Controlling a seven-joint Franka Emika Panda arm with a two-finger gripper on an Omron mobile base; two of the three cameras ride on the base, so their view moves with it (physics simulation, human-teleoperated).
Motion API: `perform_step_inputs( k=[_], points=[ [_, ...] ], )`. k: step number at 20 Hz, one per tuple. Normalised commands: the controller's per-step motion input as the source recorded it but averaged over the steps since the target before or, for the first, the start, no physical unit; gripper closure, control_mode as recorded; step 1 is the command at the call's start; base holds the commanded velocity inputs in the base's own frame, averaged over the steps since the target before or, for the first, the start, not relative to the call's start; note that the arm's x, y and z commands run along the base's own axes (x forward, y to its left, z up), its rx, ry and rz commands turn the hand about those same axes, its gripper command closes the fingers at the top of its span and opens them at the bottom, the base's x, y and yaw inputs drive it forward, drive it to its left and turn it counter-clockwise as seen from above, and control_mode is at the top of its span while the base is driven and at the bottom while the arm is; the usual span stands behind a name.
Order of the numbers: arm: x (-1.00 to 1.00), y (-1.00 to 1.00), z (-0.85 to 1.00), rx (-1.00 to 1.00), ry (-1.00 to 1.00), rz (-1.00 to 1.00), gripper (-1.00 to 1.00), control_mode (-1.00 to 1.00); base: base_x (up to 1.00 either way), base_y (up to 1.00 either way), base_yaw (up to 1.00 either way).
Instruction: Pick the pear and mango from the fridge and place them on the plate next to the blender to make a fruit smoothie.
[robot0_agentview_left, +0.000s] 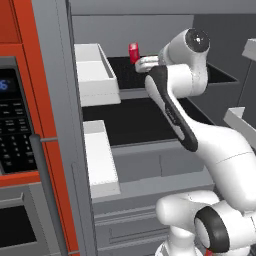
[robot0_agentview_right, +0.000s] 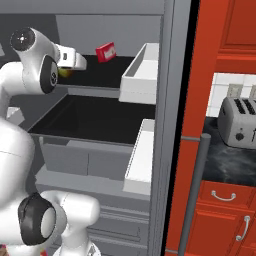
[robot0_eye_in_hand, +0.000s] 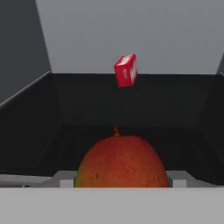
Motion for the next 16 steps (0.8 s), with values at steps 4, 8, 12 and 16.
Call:
perform_step_inputs(
  k=[4,8,12,16],
  points=[
    [-1.0,-0.33,-0.15,0.0,0.0,0.0,1.0,-1.0,0.0,0.0,0.0],
    [-1.0,-0.11,-0.36,0.0,0.0,0.0,1.0,-1.0,0.0,0.0,0.0],
    [-1.0,-0.01,-0.59,-0.04,0.0,0.0,1.0,-1.0,0.0,0.0,0.0],
    [-1.0,0.0,-0.87,-0.12,0.0,0.0,1.0,-1.0,0.0,0.0,0.0]
  ],
)
